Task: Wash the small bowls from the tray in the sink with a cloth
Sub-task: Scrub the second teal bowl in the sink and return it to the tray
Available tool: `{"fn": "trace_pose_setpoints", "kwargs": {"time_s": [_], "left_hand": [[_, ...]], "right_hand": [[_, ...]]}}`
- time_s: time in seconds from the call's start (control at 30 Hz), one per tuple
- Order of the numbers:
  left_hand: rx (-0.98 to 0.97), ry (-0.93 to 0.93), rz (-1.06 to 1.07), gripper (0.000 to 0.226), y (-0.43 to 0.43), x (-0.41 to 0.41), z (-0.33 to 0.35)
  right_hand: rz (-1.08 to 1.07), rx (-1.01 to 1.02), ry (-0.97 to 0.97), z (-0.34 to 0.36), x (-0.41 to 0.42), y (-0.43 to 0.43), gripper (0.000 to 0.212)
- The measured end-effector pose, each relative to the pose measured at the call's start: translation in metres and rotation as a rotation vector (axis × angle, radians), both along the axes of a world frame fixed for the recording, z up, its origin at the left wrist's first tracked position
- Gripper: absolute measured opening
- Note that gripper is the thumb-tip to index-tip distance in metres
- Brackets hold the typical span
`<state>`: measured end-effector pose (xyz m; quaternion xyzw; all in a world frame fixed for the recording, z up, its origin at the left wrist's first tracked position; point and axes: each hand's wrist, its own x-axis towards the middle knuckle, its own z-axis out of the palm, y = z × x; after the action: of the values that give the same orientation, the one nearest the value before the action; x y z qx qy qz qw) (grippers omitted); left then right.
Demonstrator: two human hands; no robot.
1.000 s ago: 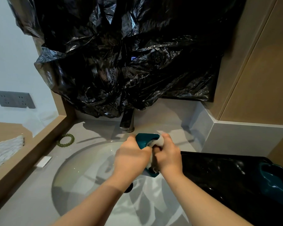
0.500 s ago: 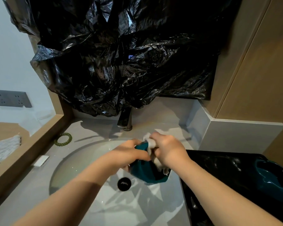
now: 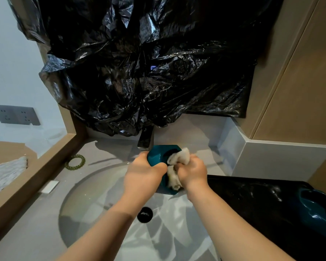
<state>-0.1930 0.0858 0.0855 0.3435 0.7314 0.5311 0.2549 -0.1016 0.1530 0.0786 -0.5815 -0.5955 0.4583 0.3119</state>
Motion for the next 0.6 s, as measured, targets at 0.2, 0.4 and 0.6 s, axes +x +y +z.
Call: {"fn": "trace_pose_setpoints", "kwargs": {"time_s": [0.2, 0.4, 0.6], "left_hand": [[-0.036, 0.242, -0.089, 0.040, -0.008, 0.004, -0.001], [-0.282, 0.394, -0.297, 0.038, -0.007, -0.006, 0.002], [-0.241, 0.270, -0.251, 0.033, -0.007, -0.006, -0.006]], "right_hand": [[-0.102, -0.432, 0.422, -0.010, -0.005, -0.010, 0.024], [0.288, 0.456, -0.367, 0.000, 0.008, -0.010, 0.025], [0.351, 0.599, -0.407, -0.006, 0.008, -0.006, 0.037]]}}
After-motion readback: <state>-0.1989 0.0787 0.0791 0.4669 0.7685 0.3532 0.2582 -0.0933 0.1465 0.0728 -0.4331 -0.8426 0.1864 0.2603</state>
